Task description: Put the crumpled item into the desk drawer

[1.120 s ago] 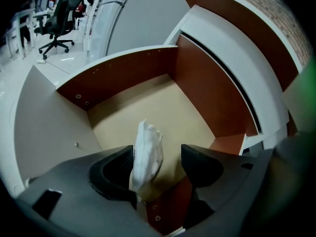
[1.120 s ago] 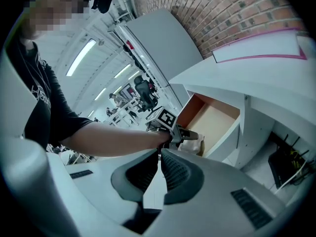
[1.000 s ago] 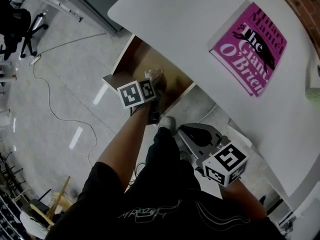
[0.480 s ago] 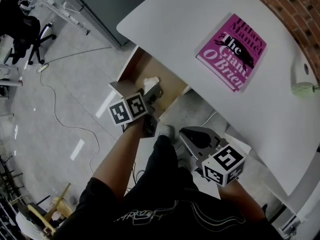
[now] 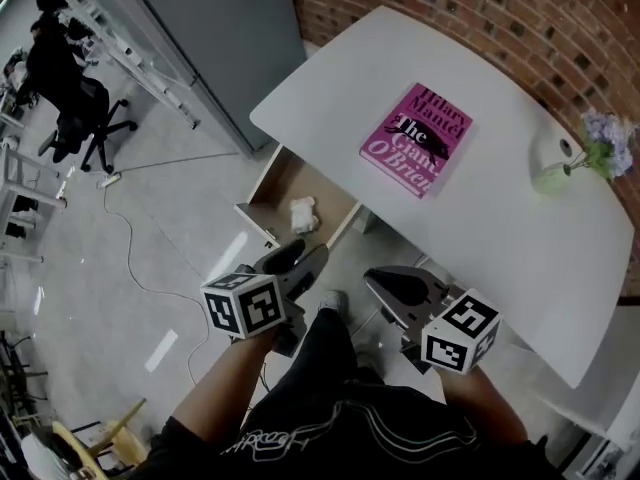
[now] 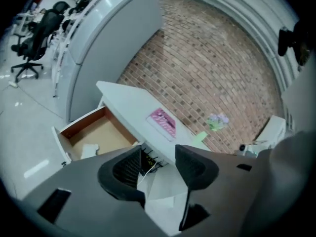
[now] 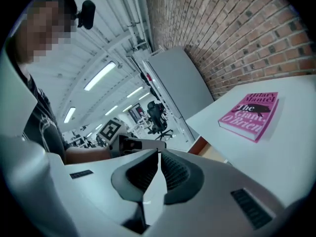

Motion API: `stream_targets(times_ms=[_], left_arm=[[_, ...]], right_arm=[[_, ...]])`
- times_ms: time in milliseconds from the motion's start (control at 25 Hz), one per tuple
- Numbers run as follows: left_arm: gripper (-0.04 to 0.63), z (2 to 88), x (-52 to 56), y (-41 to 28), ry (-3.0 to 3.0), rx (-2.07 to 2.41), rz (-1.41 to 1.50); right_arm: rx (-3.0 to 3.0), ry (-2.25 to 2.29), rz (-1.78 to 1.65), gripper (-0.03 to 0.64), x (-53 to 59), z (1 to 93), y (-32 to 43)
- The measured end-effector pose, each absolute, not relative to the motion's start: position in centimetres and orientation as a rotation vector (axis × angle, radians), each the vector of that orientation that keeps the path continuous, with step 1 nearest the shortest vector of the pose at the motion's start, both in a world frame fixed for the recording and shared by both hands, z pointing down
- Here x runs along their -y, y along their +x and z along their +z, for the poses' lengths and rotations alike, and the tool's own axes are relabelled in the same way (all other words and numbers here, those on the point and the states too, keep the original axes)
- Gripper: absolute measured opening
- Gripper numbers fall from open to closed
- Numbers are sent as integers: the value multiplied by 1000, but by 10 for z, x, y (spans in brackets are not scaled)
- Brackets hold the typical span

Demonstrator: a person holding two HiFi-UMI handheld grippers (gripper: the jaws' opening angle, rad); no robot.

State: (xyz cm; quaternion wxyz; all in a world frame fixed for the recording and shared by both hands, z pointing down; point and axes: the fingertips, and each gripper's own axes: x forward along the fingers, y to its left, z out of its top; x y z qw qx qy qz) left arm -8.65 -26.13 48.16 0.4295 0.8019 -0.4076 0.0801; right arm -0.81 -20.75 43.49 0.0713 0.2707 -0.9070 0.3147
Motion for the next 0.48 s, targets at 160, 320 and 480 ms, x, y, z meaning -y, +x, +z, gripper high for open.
stream_targets(times_ms=[160,320,480], left_arm=[[144,400,216,-48,2228,880,202],[53,334,169,-28,2369,802,169],[34,274,131,-15,2508,760,111]], right_arm=[[2845,709,771,49,182,365,2],[2940,644,634,49,150,309,10],[3011,627,571,48,122,273,20]])
